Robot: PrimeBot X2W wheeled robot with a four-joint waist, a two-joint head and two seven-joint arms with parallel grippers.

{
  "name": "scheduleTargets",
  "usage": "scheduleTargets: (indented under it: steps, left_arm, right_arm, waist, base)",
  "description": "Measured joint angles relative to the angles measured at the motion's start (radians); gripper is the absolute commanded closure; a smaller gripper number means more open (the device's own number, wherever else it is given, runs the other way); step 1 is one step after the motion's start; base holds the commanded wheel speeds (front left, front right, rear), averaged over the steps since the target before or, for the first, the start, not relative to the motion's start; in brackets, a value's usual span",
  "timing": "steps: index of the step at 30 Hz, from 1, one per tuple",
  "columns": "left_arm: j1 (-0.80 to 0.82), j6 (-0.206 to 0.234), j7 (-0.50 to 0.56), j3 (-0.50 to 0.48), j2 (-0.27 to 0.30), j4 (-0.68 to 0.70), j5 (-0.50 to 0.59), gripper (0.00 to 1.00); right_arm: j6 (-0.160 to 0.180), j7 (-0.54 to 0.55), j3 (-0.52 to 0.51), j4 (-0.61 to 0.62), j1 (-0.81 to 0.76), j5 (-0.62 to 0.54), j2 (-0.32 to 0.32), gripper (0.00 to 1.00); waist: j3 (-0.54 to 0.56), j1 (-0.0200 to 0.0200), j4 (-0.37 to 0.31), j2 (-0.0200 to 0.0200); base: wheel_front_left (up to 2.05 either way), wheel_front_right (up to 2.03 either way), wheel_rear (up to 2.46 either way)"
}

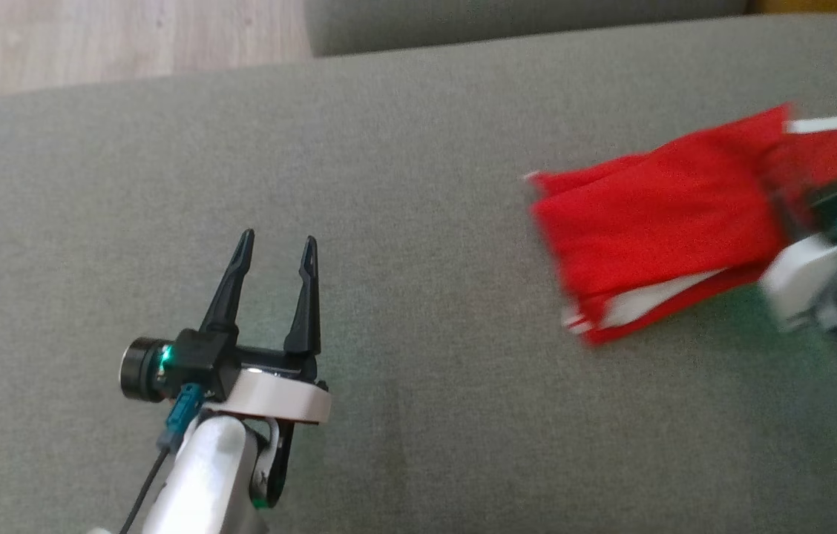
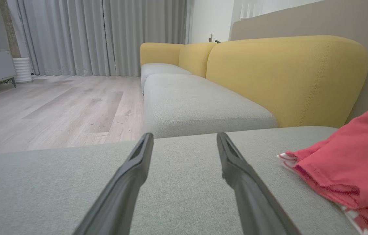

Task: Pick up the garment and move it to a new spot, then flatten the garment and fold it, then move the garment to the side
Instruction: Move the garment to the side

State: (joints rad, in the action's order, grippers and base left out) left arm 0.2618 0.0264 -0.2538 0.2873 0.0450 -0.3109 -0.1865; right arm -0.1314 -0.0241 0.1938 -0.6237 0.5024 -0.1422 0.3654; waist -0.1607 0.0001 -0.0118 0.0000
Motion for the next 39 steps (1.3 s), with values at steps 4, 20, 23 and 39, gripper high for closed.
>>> scheduleTargets:
  steps: [4, 20, 23, 39]
  left_arm:
    - [0.009, -0.004, 0.0, -0.003, 0.0, 0.001, 0.003, 0.0]
    - [0.072, -0.036, 0.0, -0.034, -0.002, 0.001, 0.013, 0.0]
    - [0.077, -0.036, 0.0, -0.037, -0.002, 0.0, 0.016, 0.0]
    - [0.053, -0.03, 0.0, -0.067, -0.002, -0.001, 0.019, 0.0]
  right_arm:
    - [0.0, 0.046, -0.023, 0.026, 0.048, 0.02, 0.131, 1.0]
    - [0.0, 0.096, -0.224, -0.124, 0.151, -0.062, 0.278, 1.0]
    - [0.0, 0.094, -0.264, -0.135, 0.157, -0.072, 0.268, 0.0]
    - [0.0, -0.006, -0.272, 0.119, 0.153, -0.04, -0.008, 0.0]
  waist:
    - [-0.043, 0.0001, -0.008, 0.0]
    - [-0.169, 0.0001, 0.01, 0.0]
    - [-0.17, 0.0, 0.011, 0.0]
    - [-0.021, -0.0002, -0.002, 0.0]
  base:
    - [0.0, 0.0, 0.0]
    - [0.0, 0.0, 0.0]
    - [0.0, 0.0, 0.0]
    - [0.0, 0.0, 0.0]
